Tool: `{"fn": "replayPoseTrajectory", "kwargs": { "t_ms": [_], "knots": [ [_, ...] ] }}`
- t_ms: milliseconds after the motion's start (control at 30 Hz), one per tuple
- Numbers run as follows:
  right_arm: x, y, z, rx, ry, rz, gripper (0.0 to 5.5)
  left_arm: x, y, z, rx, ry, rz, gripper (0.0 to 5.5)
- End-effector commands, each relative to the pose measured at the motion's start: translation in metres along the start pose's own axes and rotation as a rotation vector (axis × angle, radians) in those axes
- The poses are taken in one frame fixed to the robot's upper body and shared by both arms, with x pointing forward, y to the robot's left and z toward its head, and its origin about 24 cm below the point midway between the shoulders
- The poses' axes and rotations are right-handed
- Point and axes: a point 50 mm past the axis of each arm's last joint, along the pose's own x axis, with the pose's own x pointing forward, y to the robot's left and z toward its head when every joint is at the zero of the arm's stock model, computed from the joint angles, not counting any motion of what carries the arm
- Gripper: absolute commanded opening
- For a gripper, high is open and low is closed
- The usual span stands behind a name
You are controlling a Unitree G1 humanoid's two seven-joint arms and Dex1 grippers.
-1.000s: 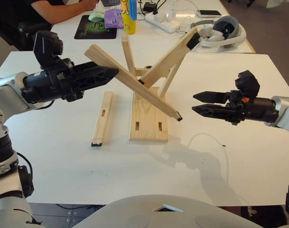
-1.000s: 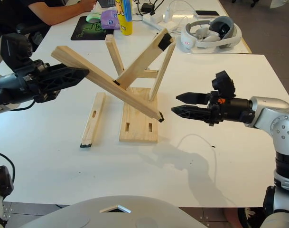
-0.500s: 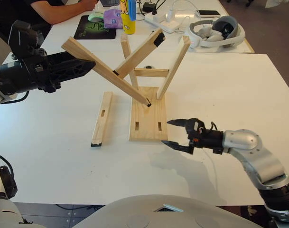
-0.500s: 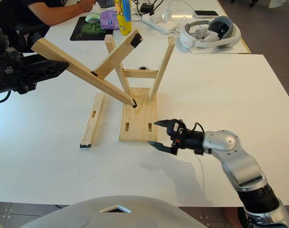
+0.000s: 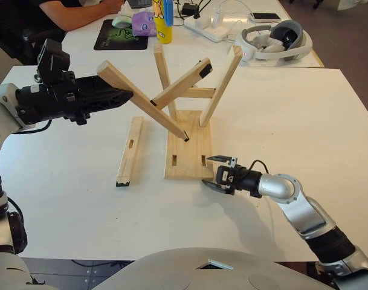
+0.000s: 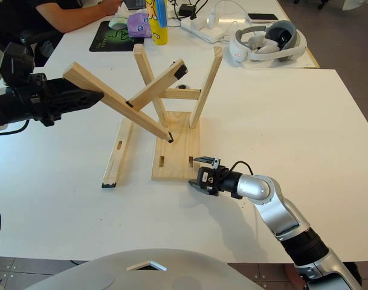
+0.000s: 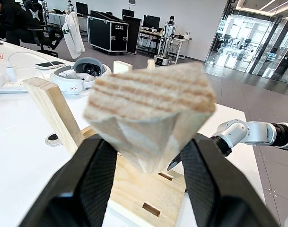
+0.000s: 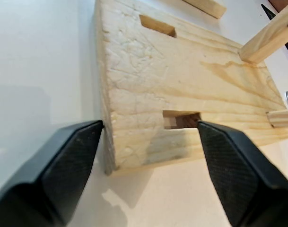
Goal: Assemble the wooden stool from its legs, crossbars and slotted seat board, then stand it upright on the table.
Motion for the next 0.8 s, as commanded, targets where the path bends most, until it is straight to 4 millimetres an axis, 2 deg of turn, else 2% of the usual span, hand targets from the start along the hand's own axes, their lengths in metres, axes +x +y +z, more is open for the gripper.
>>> {"fn": "replayPoseTrajectory", "kwargs": {
  "t_ms": [33, 367, 800],
  "knots": [
    [-0.002, -0.014, -0.006, -0.014, 0.030, -0.065, 3.70, 0.000, 0.000, 0.000, 0.025, 0.012, -0.007, 2.03],
    [-0.006, -0.032, -0.016, -0.050, 0.060, -0.031, 3.70, 0.018, -0.002, -0.023, 0.147, 0.183, -0.054, 2.03],
    [-0.002, -0.027, -0.017, -0.026, 0.061, 0.034, 3.70, 0.026, -0.003, -0.018, 0.167, 0.122, -0.070, 2.03]
  ]
}}
